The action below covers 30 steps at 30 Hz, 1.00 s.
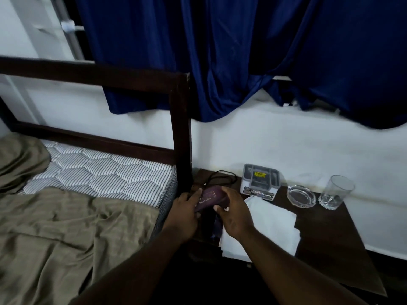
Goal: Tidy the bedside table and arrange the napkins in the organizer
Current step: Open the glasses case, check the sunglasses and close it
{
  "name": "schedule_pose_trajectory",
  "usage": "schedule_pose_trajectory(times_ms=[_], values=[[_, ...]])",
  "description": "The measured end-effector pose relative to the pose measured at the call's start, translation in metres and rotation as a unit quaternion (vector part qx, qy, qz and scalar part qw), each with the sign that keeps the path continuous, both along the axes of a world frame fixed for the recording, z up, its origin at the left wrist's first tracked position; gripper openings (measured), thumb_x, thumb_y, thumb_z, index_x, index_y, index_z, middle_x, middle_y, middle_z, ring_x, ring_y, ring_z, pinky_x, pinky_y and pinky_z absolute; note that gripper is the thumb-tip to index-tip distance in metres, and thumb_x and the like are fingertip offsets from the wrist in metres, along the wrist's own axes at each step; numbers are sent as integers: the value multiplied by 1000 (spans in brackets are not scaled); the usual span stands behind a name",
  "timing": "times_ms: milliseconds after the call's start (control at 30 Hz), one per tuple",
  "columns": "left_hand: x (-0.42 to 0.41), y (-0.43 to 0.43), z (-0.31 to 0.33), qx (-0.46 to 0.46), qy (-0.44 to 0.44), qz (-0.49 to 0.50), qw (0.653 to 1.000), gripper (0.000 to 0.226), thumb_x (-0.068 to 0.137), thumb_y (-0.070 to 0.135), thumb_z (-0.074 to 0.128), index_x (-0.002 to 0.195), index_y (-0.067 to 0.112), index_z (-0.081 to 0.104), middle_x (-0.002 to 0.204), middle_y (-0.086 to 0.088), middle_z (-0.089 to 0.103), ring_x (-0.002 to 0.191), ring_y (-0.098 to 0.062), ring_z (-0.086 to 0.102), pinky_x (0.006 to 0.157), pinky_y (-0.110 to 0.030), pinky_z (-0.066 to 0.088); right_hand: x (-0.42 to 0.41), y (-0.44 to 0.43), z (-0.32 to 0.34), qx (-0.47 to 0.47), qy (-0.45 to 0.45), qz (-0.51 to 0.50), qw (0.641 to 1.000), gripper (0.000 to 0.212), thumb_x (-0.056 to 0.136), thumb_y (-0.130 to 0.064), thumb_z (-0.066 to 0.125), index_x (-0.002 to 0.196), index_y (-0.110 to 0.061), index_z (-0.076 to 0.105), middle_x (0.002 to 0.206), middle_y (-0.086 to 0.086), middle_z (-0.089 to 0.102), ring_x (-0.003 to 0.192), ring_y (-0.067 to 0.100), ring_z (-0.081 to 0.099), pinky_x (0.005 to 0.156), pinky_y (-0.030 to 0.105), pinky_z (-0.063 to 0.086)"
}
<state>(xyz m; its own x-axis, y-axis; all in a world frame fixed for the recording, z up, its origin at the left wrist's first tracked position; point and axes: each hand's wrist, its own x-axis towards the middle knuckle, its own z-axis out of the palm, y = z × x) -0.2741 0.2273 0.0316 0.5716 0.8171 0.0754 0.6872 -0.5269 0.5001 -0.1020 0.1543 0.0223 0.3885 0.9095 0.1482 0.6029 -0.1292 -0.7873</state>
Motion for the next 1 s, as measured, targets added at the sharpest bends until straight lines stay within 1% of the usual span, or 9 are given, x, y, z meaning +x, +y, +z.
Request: schedule_pose_trajectory(times_ms=[167,267,333,433,500,600,700,867,1000], values=[[25,-19,56,-7,-39,-125,991,74,91,15,66,158,21,35,143,-9,49,133,-25,48,114,-24,33,34,-44,45,32,218,-18,975,64,82,-9,80,136,-25,50,126,-3,62,110,17,64,90,20,56],[38,-34,88,-33,-49,-191,980,72,92,14,68,157,18,37,148,-4,46,137,-12,42,112,-9,25,58,-78,68,62,259,-18,964,60,78,-8,84,127,-32,59,126,2,68,117,25,66,98,37,56],[46,-43,107,-72,-49,-242,966,71,91,19,68,156,20,39,147,-3,49,135,-14,49,116,-23,36,68,-100,83,76,292,-11,954,61,78,0,83,131,-20,59,127,8,68,117,23,66,93,31,56],[54,-54,129,-129,-34,-278,951,67,87,34,65,150,38,45,124,-1,63,110,-26,67,97,-47,56,77,-137,106,95,321,-15,942,57,77,8,80,127,-10,61,123,15,70,109,21,69,83,23,56],[62,-60,144,-156,-14,-284,946,63,87,37,64,144,55,43,109,-1,66,92,-27,69,84,-46,59,83,-156,115,108,339,-19,934,56,75,9,81,126,-6,61,119,16,72,109,23,70,82,23,57],[80,-83,167,-164,-29,-321,932,56,95,22,63,146,41,50,99,5,67,84,-9,65,80,-32,52,89,-184,129,134,369,-36,919,57,74,8,82,126,-4,61,117,16,73,109,28,72,81,28,59],[96,-111,188,-49,-59,-309,948,46,89,27,76,133,29,64,106,27,60,97,15,60,86,-9,43,91,-202,140,166,387,-62,905,54,73,4,83,123,-6,64,114,15,74,98,23,75,78,31,61],[121,-145,208,232,-43,-317,918,31,87,42,64,116,31,69,101,9,67,94,-10,61,80,-33,50,94,-217,153,210,400,-108,885,65,64,-10,93,124,-12,66,116,15,73,108,32,72,96,48,58],[135,-155,212,371,38,-347,860,35,94,33,57,128,23,58,113,0,69,100,-24,66,92,-38,52,100,-229,164,223,394,-121,883,57,71,-10,90,123,-16,68,112,8,77,104,26,74,94,43,59]])
